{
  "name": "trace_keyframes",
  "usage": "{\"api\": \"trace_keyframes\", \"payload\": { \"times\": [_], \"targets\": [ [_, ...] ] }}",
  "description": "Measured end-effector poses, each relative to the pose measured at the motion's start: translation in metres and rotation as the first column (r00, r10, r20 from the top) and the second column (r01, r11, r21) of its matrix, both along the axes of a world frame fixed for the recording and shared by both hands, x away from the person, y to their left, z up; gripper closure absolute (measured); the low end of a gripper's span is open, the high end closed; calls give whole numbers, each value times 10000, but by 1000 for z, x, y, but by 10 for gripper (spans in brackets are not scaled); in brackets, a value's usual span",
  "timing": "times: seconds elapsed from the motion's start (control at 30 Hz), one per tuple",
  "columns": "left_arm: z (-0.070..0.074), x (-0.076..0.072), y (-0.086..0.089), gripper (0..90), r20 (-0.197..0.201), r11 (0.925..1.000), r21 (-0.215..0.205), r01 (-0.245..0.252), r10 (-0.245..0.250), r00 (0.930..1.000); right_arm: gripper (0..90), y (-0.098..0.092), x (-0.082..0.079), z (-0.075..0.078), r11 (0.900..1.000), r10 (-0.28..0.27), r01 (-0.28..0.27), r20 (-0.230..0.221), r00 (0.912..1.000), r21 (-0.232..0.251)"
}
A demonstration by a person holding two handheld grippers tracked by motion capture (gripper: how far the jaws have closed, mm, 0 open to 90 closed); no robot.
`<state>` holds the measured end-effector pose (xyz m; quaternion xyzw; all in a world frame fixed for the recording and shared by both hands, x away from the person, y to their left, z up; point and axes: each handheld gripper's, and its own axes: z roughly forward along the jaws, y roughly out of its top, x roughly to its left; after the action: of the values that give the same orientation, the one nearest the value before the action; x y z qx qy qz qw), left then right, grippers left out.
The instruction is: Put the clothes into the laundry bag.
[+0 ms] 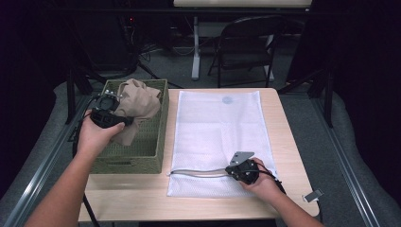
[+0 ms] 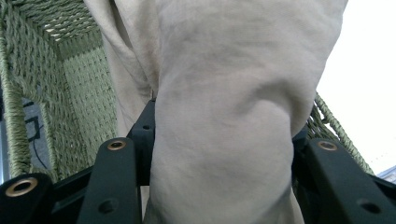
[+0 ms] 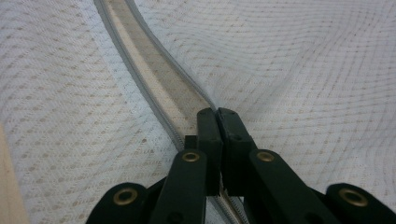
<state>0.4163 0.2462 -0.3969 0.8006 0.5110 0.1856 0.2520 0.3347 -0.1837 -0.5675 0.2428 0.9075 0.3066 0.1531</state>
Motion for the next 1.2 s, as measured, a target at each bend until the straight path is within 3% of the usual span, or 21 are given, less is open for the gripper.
{"api": "trace_keyframes", "payload": {
  "times": [0.6, 1.0, 1.2],
  "targets": [
    [2, -2, 0, 497, 40, 10000, 18, -9, 9, 10000, 887, -1, 1, 7, 9995, -109, 108, 44, 9999, 313],
    [12, -9, 1, 501, 188, 9999, -9, 110, -109, 9998, 887, 0, 1, 25, 9990, -122, 112, 226, 9997, 434],
    [16, -14, 1, 504, 232, 9998, 3, 216, -216, 9995, 887, -1, 9, 36, 9978, -203, 184, 297, 9994, 632]
  ]
}}
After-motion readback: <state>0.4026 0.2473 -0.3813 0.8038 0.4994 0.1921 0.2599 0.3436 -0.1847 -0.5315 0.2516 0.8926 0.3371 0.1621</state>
